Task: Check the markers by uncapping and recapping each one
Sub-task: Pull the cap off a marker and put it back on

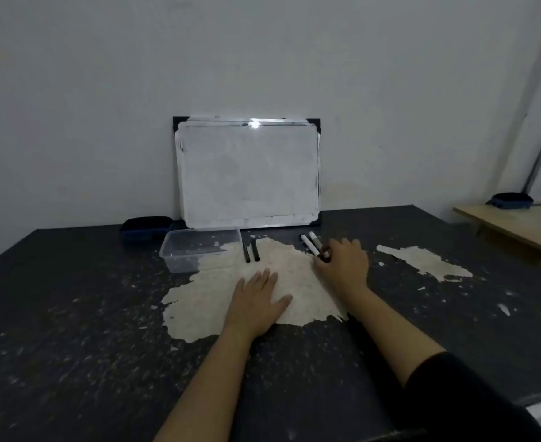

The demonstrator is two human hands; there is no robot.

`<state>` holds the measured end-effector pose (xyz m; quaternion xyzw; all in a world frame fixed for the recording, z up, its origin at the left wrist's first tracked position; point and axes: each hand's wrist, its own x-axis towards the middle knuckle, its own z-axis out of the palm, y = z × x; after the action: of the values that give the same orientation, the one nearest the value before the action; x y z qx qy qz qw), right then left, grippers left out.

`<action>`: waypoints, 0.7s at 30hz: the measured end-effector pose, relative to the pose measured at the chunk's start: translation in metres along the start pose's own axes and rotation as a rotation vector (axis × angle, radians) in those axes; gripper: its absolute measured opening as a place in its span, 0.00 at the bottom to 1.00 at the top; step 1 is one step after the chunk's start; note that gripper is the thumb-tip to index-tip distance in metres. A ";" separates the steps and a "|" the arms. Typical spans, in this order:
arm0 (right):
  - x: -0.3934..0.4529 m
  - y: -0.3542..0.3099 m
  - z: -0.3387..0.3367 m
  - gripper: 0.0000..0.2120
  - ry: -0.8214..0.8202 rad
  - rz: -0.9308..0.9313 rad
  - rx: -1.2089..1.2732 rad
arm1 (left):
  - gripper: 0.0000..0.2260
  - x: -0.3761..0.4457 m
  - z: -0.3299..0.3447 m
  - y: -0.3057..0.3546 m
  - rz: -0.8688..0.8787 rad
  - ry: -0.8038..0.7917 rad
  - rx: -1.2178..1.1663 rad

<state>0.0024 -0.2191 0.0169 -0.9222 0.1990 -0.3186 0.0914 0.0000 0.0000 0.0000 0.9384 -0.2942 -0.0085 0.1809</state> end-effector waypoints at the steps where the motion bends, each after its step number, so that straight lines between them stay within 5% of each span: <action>1: 0.003 -0.002 -0.002 0.14 -0.012 0.005 -0.010 | 0.32 0.000 0.000 0.000 0.009 0.008 0.012; 12: 0.012 -0.017 -0.004 0.10 0.027 0.067 0.069 | 0.32 0.005 0.001 -0.004 0.012 0.008 0.061; 16: -0.004 -0.027 -0.020 0.11 -0.065 0.141 0.542 | 0.31 0.004 -0.002 -0.001 0.004 0.016 0.012; 21: -0.028 -0.044 -0.041 0.13 -0.422 0.346 1.141 | 0.17 -0.002 -0.015 0.008 -0.016 0.375 -0.766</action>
<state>-0.0299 -0.1691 0.0463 -0.7258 0.1217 -0.1663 0.6563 -0.0036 0.0004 0.0169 0.7909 -0.2244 0.0519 0.5669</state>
